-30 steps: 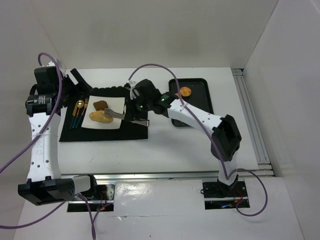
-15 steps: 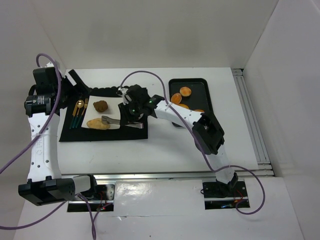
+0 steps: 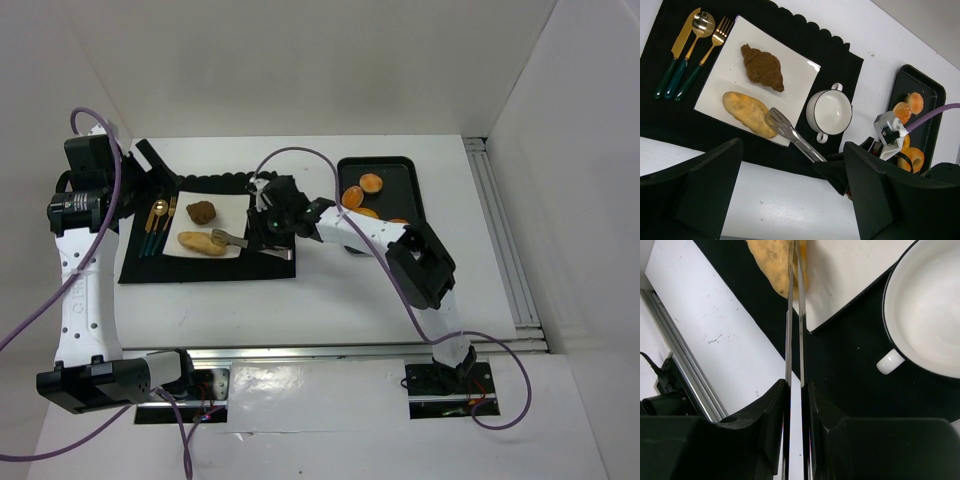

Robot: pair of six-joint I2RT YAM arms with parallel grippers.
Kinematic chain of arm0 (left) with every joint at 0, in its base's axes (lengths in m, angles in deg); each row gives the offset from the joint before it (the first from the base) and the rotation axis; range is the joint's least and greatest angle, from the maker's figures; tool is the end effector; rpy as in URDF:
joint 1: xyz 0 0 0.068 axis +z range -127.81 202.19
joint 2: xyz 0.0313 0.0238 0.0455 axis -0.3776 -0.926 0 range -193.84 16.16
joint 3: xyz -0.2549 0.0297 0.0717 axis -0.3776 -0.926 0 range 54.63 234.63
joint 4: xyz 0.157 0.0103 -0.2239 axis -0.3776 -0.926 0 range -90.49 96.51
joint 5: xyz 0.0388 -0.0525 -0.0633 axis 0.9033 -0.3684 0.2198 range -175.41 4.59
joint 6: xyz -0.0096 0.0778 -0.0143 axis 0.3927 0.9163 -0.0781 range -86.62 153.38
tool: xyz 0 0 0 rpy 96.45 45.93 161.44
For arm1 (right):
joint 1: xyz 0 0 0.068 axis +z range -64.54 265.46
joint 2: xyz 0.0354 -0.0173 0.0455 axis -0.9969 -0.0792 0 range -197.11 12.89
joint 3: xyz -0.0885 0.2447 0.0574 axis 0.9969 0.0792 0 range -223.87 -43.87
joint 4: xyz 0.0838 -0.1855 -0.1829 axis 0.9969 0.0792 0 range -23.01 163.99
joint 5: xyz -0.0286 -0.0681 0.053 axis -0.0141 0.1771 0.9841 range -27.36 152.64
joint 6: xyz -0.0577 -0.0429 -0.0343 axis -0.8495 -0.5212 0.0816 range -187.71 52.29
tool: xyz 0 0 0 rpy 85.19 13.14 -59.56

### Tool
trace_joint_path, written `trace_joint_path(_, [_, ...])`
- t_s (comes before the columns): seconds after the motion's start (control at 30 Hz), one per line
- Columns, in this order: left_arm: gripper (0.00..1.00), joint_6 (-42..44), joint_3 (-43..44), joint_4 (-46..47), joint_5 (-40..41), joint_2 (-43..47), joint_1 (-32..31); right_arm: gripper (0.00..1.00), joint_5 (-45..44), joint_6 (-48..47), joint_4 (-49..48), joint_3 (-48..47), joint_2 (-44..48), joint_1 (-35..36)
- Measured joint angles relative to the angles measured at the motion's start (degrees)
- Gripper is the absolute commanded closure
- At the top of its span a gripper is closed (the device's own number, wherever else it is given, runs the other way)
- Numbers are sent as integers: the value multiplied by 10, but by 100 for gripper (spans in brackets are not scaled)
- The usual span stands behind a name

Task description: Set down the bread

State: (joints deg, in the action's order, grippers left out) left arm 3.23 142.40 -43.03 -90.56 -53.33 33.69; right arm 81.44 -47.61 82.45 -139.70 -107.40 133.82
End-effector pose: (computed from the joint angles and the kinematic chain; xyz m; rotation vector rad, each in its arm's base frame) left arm 0.2734 0.0493 0.4186 -0.7056 2.0069 -0.2883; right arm 0.3263 0.4003 0.1944 -0.7720 2.2998 0.9668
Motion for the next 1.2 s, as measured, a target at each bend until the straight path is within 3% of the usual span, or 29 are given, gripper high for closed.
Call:
trace_joint_path(0.4, [6,0,0,0,0,0,0,99,-34,15,-25,33,43,-14])
trace_joint_path(0.47, [6,0,0,0,-1,0,0,92,-36,16,-28,31,44,-14])
trace_joint_path(0.5, [6,0,0,0,-1,0,0,83,-36,16,-28,31,44,-14])
trace_joint_path(0.6, [6,0,0,0,-1,0,0,75,-34,17,-27,31,44,-14])
trace_joint_path(0.7, [6,0,0,0,-1,0,0,58,-33,18,-27,31,44,-14])
trace_joint_path(0.77, [6,0,0,0,-1,0,0,53,-31,16,-26,31,44,-14])
trace_joint_path(1.03, [6,0,0,0,-4,0,0,52,-37,13,-16,45,73,-14])
trace_joint_path(1.2, [6,-1,0,1,-8,0,0,52,-94,10,-8,121,183,-17])
